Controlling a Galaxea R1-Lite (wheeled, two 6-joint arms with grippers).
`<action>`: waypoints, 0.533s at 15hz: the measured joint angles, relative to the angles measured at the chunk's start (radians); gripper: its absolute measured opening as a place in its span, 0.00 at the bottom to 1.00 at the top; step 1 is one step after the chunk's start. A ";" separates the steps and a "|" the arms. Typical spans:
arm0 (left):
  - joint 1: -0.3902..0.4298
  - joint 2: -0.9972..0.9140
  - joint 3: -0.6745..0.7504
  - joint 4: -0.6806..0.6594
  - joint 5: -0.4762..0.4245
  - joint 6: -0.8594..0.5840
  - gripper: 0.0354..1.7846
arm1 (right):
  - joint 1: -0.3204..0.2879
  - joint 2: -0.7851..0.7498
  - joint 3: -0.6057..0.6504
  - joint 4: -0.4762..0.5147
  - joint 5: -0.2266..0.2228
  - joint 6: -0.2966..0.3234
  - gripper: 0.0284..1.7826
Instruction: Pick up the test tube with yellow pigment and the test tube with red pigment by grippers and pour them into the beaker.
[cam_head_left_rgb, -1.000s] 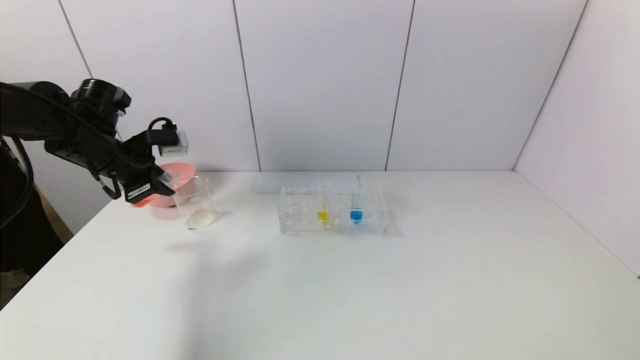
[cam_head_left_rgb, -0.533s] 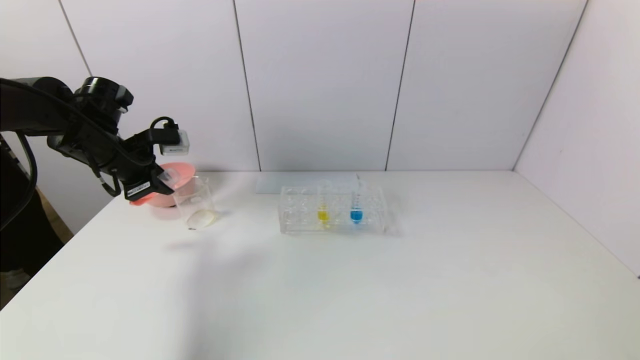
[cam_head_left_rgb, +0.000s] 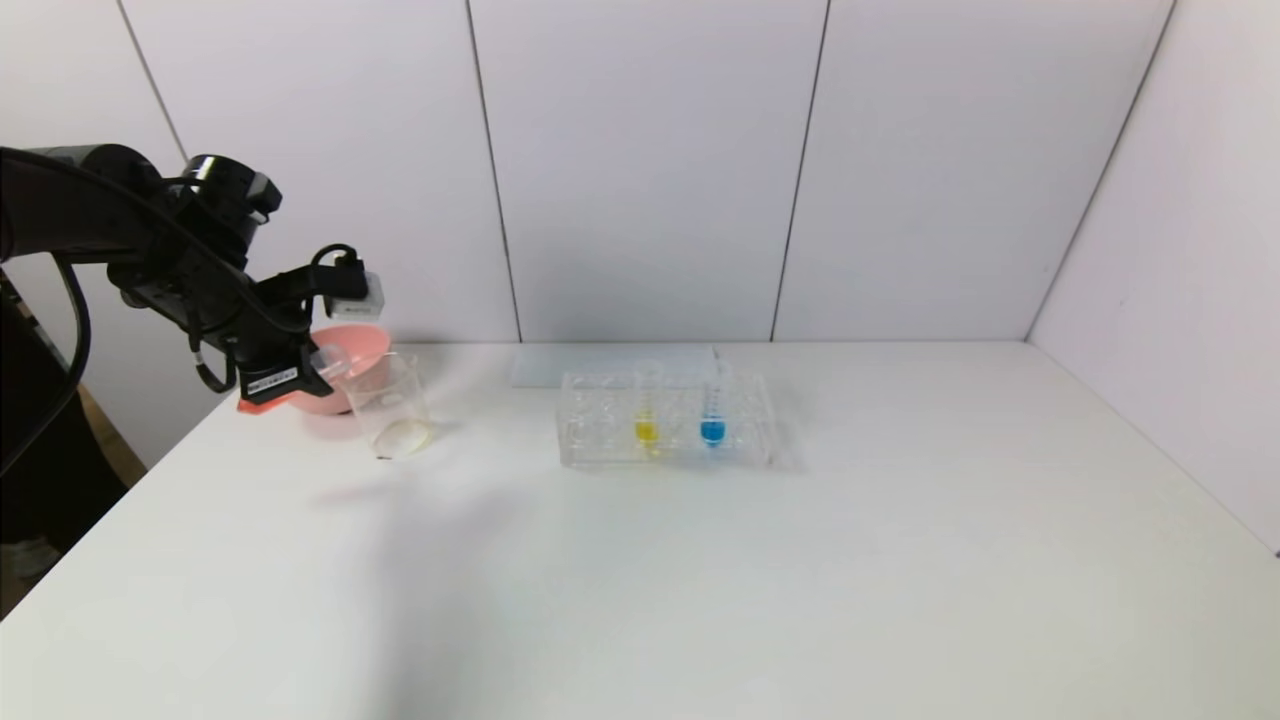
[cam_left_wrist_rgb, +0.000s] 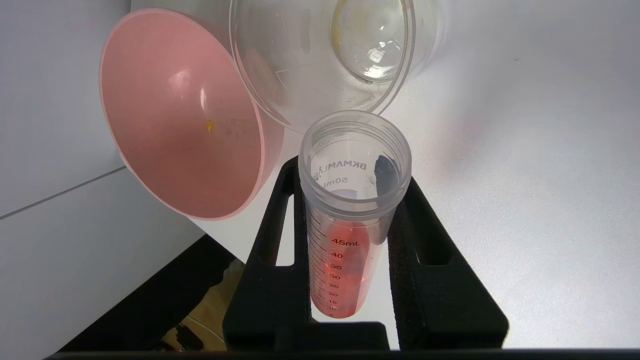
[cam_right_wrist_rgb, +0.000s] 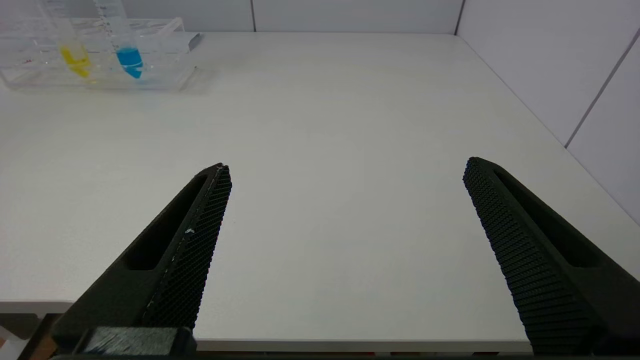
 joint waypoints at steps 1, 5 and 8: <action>0.000 0.002 -0.007 0.006 0.013 0.000 0.24 | 0.000 0.000 0.000 0.000 0.000 0.000 0.95; -0.006 0.018 -0.040 0.029 0.059 0.000 0.24 | 0.000 0.000 0.000 0.000 0.000 0.000 0.95; -0.010 0.031 -0.064 0.058 0.099 -0.001 0.24 | 0.000 0.000 0.000 0.000 0.000 0.000 0.95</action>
